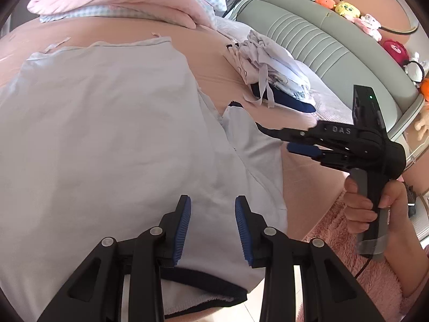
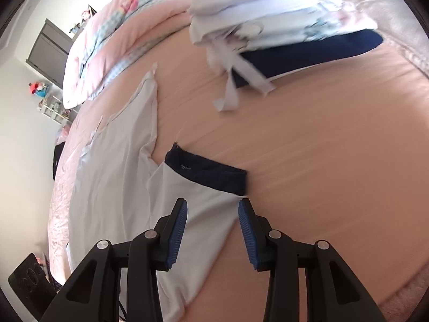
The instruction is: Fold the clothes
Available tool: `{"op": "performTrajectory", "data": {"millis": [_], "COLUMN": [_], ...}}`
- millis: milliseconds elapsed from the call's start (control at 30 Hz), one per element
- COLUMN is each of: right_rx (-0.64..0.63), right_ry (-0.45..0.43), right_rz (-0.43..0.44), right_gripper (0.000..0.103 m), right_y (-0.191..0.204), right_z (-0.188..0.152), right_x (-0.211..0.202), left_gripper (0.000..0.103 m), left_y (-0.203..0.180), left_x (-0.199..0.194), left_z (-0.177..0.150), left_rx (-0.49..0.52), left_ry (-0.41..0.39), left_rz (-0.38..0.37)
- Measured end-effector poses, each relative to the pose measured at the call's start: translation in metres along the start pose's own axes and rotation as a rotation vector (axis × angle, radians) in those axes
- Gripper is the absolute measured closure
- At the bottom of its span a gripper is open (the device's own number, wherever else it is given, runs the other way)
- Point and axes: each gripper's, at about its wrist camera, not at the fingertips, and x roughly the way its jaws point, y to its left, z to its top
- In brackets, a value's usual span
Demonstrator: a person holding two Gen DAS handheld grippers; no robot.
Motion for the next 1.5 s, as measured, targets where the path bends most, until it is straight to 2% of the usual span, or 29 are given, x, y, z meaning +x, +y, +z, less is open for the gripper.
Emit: {"op": "performTrajectory", "data": {"millis": [100, 200, 233, 333, 400, 433, 533, 567, 667, 700, 800, 833, 867, 900, 933, 1067, 1167, 1200, 1233, 1267, 1400, 1433, 1467, 1500], "right_rx": [-0.009, -0.057, -0.106, -0.324, -0.362, -0.346, -0.294, -0.286, -0.235, -0.213, -0.236, -0.238, -0.24, -0.245, -0.229, -0.136, -0.242, -0.287, -0.33, -0.357, -0.454, -0.481, -0.47, -0.457], "right_ry": [-0.016, 0.026, 0.02, -0.038, -0.076, -0.09, -0.109, -0.095, 0.036, 0.079, 0.047, 0.036, 0.025, 0.024, 0.037, 0.002, -0.098, -0.087, -0.072, -0.012, 0.319, 0.331, 0.302, 0.271], "right_rz": [-0.075, -0.091, -0.124, -0.309, -0.377, -0.38, -0.345, -0.304, -0.164, -0.126, -0.112, -0.107, -0.102, -0.087, -0.049, 0.112, 0.244, 0.28, 0.312, 0.323, 0.285, 0.265, 0.284, 0.306], "right_gripper": [0.064, 0.064, 0.064, 0.067, 0.063, 0.063, 0.062, 0.06, 0.06, 0.054, 0.048, 0.051, 0.066, 0.091, 0.098, 0.101, 0.101, 0.101, 0.101, 0.101, 0.097, 0.097, 0.097, 0.091], "right_y": [-0.012, -0.009, -0.004, 0.019, 0.024, 0.024, 0.022, 0.021, 0.014, 0.012, 0.018, 0.019, 0.02, 0.022, 0.02, 0.016, 0.046, 0.057, 0.067, 0.076, 0.104, 0.108, 0.108, 0.106], "right_z": [0.001, 0.005, 0.006, 0.007, 0.009, 0.009, 0.009, 0.008, 0.0, -0.004, -0.002, 0.0, 0.003, 0.005, 0.007, 0.014, 0.004, -0.002, -0.008, -0.015, -0.048, -0.05, -0.047, -0.042], "right_x": [-0.01, 0.009, 0.013, 0.026, 0.027, 0.024, 0.007, 0.003, 0.007, 0.011, 0.013, 0.016, 0.019, 0.022, 0.023, 0.006, -0.026, -0.029, -0.031, -0.022, 0.039, 0.041, 0.033, 0.024], "left_gripper": [0.068, 0.068, 0.068, 0.068, 0.068, 0.068, 0.068, 0.068, 0.068, 0.068, 0.068, 0.067, 0.067, 0.067, 0.067, 0.067, 0.067, 0.067, 0.067, 0.067, 0.067, 0.067, 0.067, 0.067], "left_y": [0.01, 0.012, 0.011, 0.008, 0.008, 0.008, 0.009, 0.009, 0.011, 0.011, 0.013, 0.013, 0.013, 0.014, 0.014, 0.017, 0.021, 0.023, 0.024, 0.025, 0.026, 0.025, 0.026, 0.028], "left_x": [0.003, 0.007, 0.007, 0.008, 0.007, 0.007, 0.004, 0.004, 0.006, 0.007, 0.009, 0.009, 0.009, 0.009, 0.008, 0.005, 0.002, 0.002, 0.002, 0.002, 0.005, 0.005, 0.004, 0.003], "left_z": [-0.002, -0.002, -0.001, -0.001, -0.001, -0.002, -0.004, -0.004, -0.005, -0.005, -0.004, -0.004, -0.004, -0.004, -0.004, -0.004, -0.002, -0.002, -0.001, -0.001, -0.001, 0.0, 0.0, 0.001], "left_rx": [-0.037, -0.059, -0.052, -0.033, -0.033, -0.033, -0.025, -0.024, -0.031, -0.035, -0.043, -0.045, -0.048, -0.05, -0.051, -0.054, -0.069, -0.075, -0.08, -0.086, -0.08, -0.075, -0.079, -0.09], "left_ry": [0.007, 0.013, 0.013, 0.016, 0.02, 0.021, 0.022, 0.023, 0.024, 0.023, 0.02, 0.02, 0.02, 0.02, 0.02, 0.018, 0.011, 0.01, 0.008, 0.008, 0.014, 0.017, 0.019, 0.019], "left_rz": [-0.009, -0.02, -0.019, -0.014, -0.015, -0.014, -0.012, -0.013, -0.02, -0.023, -0.03, -0.032, -0.034, -0.035, -0.034, -0.03, -0.027, -0.028, -0.031, -0.034, -0.03, -0.031, -0.041, -0.059]}}
